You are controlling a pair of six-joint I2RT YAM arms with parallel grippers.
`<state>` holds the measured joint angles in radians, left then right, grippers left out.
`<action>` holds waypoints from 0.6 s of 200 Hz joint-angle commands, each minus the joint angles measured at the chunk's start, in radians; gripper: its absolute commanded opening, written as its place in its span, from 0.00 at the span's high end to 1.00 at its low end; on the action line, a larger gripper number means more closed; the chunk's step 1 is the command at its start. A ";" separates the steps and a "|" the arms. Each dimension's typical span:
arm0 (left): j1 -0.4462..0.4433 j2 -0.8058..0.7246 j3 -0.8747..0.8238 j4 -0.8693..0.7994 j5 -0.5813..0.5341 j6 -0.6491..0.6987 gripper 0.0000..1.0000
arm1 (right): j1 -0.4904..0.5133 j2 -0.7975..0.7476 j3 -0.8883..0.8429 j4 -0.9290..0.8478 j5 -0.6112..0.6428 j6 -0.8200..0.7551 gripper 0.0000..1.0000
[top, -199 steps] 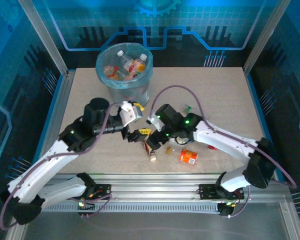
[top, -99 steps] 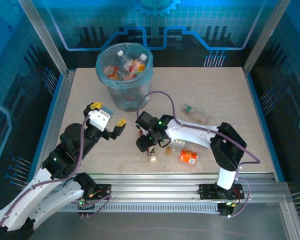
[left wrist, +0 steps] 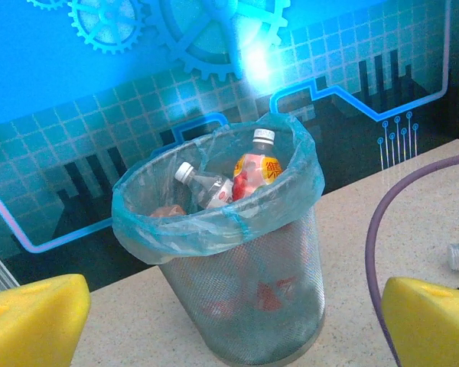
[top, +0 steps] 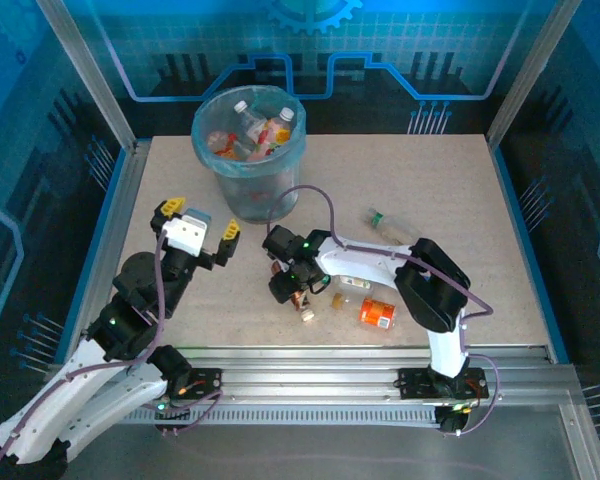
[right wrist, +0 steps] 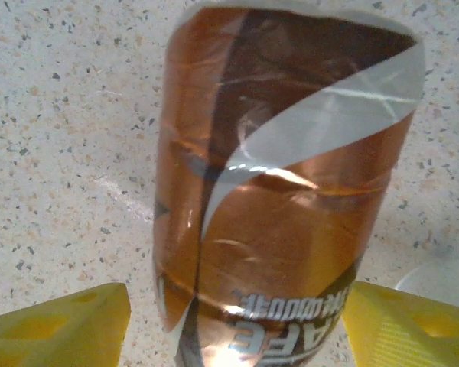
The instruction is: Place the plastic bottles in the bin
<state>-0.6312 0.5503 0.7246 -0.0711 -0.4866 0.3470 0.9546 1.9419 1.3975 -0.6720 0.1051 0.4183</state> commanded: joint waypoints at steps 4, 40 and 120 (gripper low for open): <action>0.010 0.011 0.009 0.031 -0.022 0.018 0.02 | 0.018 0.067 0.070 -0.021 -0.003 -0.016 0.28; 0.017 0.027 0.023 0.071 -0.023 0.027 0.02 | 0.030 0.071 0.097 -0.019 -0.008 -0.030 0.38; 0.242 0.302 0.411 -0.285 0.145 -0.443 0.01 | 0.006 -0.261 -0.030 0.118 -0.130 -0.130 0.44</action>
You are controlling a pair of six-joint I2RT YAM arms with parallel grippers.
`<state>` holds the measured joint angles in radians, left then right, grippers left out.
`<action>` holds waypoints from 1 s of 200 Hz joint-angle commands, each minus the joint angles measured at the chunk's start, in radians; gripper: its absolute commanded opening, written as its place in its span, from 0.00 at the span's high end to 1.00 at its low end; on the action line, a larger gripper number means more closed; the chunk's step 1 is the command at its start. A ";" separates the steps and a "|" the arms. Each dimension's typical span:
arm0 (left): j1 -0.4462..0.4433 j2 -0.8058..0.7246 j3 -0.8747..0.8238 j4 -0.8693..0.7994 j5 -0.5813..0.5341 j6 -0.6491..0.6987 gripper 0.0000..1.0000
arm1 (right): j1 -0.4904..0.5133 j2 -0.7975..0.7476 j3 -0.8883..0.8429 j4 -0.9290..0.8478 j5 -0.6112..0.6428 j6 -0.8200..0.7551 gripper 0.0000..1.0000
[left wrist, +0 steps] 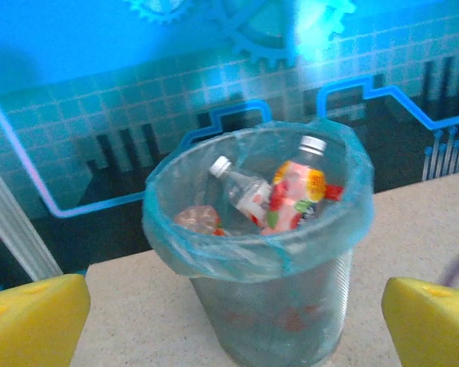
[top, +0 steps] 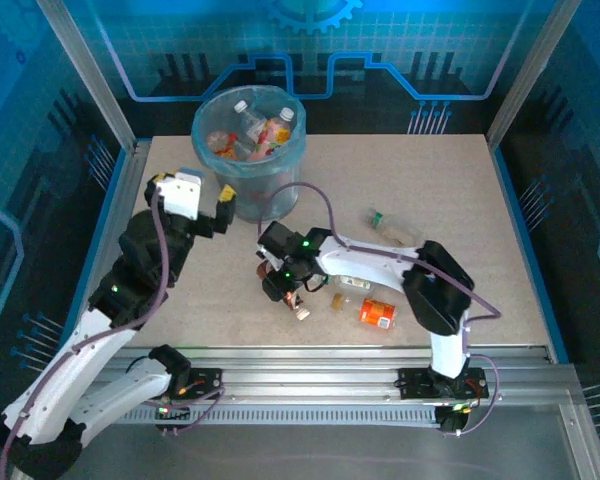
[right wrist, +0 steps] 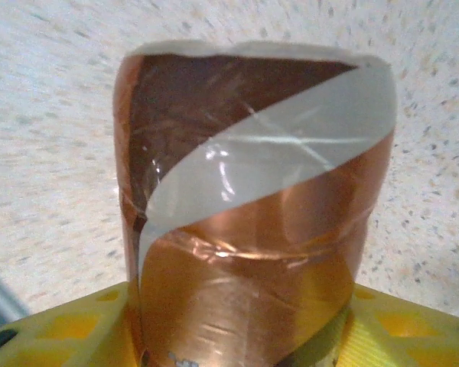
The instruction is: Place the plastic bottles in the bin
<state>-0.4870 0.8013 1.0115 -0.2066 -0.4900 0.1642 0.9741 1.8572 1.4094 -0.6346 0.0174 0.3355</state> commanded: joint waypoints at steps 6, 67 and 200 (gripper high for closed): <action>0.130 0.075 0.160 -0.179 0.222 -0.309 0.02 | -0.026 -0.220 -0.063 0.100 -0.050 -0.054 0.44; 0.167 0.304 0.390 -0.146 1.021 -0.409 0.03 | -0.160 -0.611 -0.225 0.283 -0.183 -0.219 0.44; 0.056 0.450 0.392 -0.125 1.419 -0.394 0.09 | -0.172 -0.813 -0.308 0.480 -0.144 -0.238 0.46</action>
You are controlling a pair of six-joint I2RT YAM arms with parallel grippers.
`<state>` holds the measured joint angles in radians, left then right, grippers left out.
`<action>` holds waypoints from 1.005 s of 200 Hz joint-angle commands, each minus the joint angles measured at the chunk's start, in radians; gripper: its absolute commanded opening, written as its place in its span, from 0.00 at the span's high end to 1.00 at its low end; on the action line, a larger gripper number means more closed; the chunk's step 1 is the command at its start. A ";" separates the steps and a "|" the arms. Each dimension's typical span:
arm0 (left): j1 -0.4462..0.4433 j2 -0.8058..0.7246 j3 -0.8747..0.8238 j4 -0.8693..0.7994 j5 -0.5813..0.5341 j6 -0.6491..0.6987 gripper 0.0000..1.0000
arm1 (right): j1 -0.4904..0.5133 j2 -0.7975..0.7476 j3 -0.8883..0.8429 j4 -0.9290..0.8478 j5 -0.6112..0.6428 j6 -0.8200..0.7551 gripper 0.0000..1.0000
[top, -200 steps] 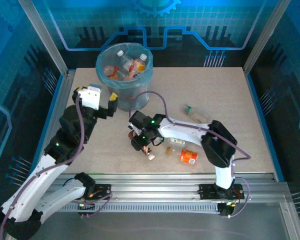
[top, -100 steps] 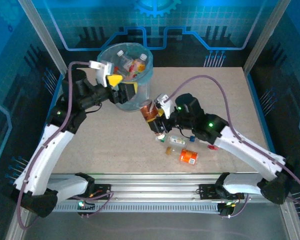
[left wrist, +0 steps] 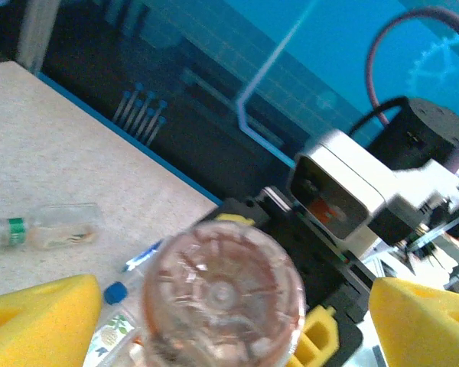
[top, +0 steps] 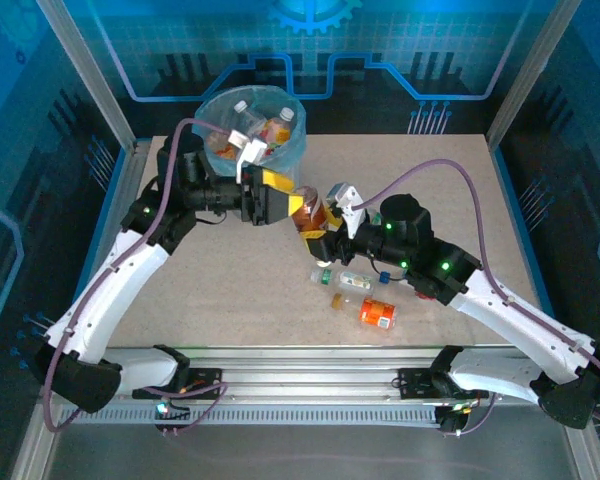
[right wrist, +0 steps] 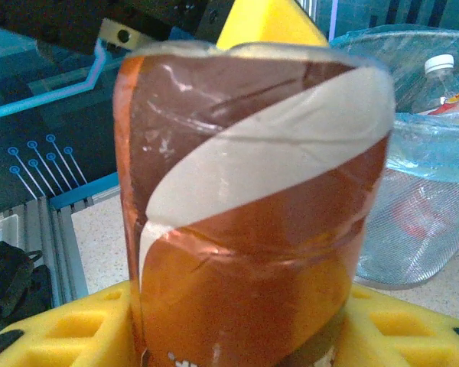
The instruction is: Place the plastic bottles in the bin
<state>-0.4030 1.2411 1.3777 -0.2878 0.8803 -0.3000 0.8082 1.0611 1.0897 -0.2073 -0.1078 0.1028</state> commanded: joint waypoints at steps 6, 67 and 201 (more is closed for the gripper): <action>-0.033 0.013 0.028 -0.049 0.044 0.076 0.10 | -0.007 -0.018 0.012 0.058 -0.025 -0.003 0.46; -0.061 0.038 0.046 -0.093 -0.030 0.126 0.21 | -0.004 -0.014 0.018 0.092 -0.061 0.008 0.46; -0.068 0.019 0.068 0.042 -0.243 0.097 0.52 | -0.007 0.015 0.097 0.035 0.108 -0.017 0.06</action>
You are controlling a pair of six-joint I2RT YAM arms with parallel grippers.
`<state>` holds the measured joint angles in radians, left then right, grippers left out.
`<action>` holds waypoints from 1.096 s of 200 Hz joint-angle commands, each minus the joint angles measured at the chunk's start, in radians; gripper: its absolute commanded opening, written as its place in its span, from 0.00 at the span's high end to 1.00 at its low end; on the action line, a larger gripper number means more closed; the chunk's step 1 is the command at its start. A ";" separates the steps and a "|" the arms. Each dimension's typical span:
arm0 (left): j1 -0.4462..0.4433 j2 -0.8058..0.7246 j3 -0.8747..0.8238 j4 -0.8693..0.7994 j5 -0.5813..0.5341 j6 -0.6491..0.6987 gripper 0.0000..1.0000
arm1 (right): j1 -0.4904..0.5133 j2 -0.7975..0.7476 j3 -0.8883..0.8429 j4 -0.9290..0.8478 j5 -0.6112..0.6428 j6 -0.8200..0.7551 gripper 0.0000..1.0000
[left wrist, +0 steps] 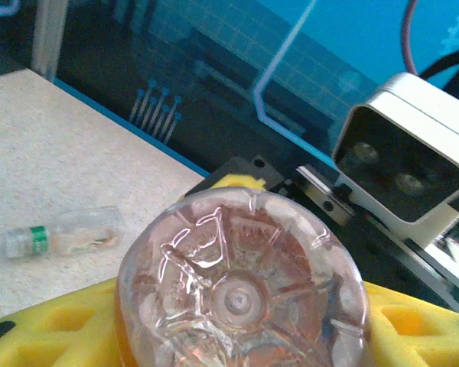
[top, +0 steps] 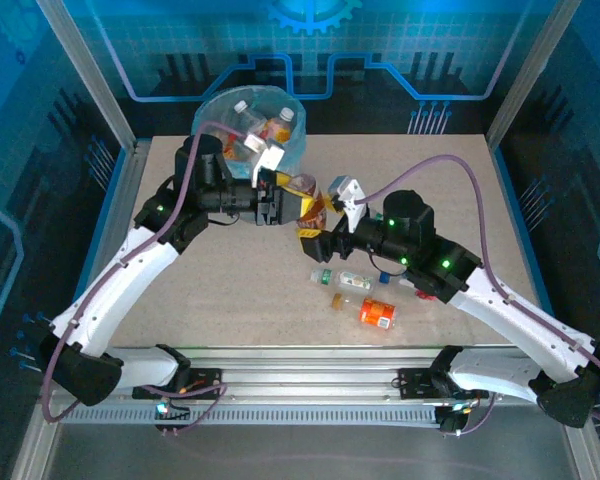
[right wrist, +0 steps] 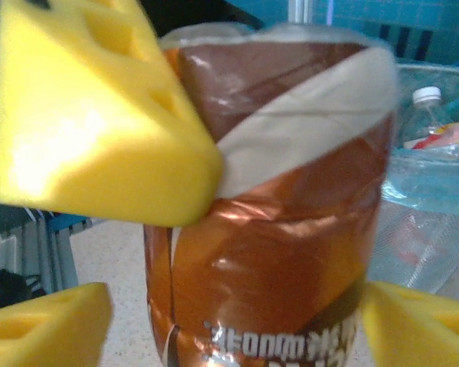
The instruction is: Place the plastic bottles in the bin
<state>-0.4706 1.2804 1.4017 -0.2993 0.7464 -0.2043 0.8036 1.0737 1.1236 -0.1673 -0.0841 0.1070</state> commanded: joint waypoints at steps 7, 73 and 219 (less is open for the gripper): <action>0.001 -0.025 0.052 0.055 -0.155 0.004 0.52 | -0.004 0.003 0.076 -0.011 0.102 -0.029 0.04; 0.048 0.026 0.215 -0.006 -0.620 0.066 0.60 | -0.019 0.008 0.128 0.015 0.354 -0.087 0.01; 0.307 0.491 0.573 -0.077 -0.640 0.366 0.59 | -0.093 0.111 0.171 -0.044 0.321 -0.037 0.02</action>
<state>-0.1936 1.7523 1.9499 -0.4286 0.0326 0.1181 0.7250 1.1564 1.2587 -0.1947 0.2317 0.0521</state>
